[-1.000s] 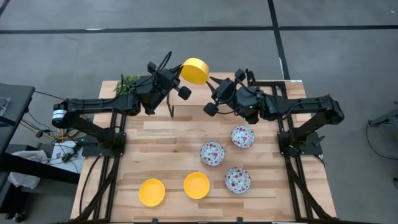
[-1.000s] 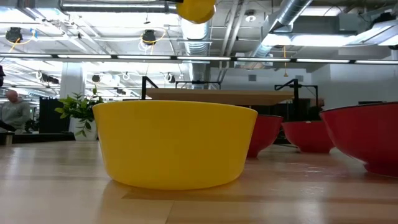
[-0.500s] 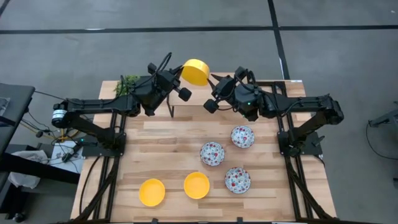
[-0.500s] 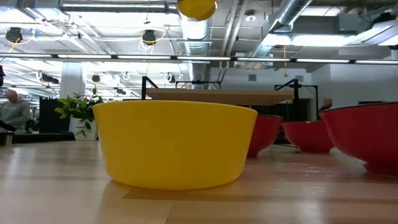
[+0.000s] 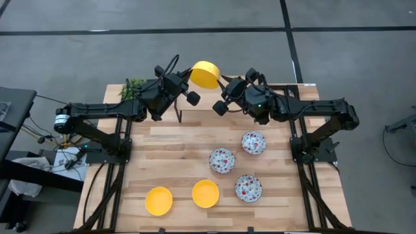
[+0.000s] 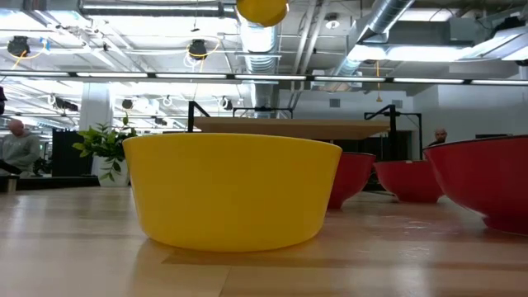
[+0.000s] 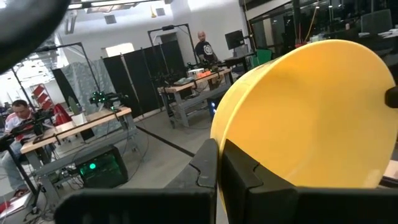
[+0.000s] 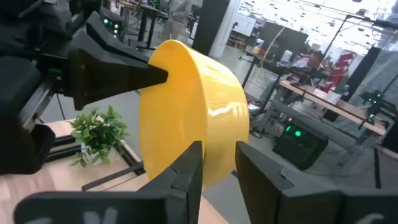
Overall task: Pick & Place Mini bowls
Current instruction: Put the top yellow bowl on the shelf
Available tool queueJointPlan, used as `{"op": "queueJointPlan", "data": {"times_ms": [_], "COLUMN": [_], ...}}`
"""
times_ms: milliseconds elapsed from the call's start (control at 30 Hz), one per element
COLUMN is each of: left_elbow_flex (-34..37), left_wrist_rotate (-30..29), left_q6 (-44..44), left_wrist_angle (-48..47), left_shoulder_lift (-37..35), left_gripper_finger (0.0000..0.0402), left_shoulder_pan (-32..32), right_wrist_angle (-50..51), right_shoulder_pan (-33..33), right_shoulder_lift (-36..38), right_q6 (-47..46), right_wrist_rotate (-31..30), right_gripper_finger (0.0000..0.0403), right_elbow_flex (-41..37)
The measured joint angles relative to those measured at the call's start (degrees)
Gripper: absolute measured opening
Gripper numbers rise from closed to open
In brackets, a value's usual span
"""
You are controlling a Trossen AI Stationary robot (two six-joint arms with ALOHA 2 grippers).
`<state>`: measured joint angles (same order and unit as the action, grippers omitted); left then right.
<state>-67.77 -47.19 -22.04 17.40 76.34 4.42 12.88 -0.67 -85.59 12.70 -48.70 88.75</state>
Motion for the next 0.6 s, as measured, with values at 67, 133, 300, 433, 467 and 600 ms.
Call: {"op": "queueJointPlan", "data": {"times_ms": [67, 133, 300, 433, 467, 600], "left_elbow_flex": [0.0, 0.0, 0.0, 0.0, 0.0, 0.0], "left_wrist_rotate": [0.58, 0.76, 1.05, 1.04, 1.04, 1.39], "left_q6": [0.0, 0.0, 0.0, 0.02, 0.04, 0.04], "left_wrist_angle": [0.11, 0.21, 0.23, 0.21, 0.2, 0.19], "left_shoulder_lift": [0.0, 0.0, 0.0, 0.0, 0.0, 0.02], "left_gripper_finger": [0.0002, 0.0002, 0.0002, 0.0002, 0.0003, 0.0003], "left_shoulder_pan": [-0.19, -0.24, -0.25, -0.26, -0.27, -0.3], "right_wrist_angle": [0.0, 0.0, 0.0, -0.02, -0.04, 0.0], "right_shoulder_pan": [0.47, 0.82, 1.16, 1.2, 1.22, 1.18], "right_shoulder_lift": [0.01, 0.0, 0.01, 0.01, 0.01, 0.01], "right_q6": [-0.87, -1.36, -2.21, -1.9, -1.78, -1.76], "right_wrist_rotate": [0.56, 0.78, 0.91, 0.15, -0.24, -2.11], "right_gripper_finger": [0.0087, 0.0085, 0.0061, 0.002, 0.0012, 0.0008], "right_elbow_flex": [0.0, 0.0, -0.02, -0.02, -0.02, -0.02]}}
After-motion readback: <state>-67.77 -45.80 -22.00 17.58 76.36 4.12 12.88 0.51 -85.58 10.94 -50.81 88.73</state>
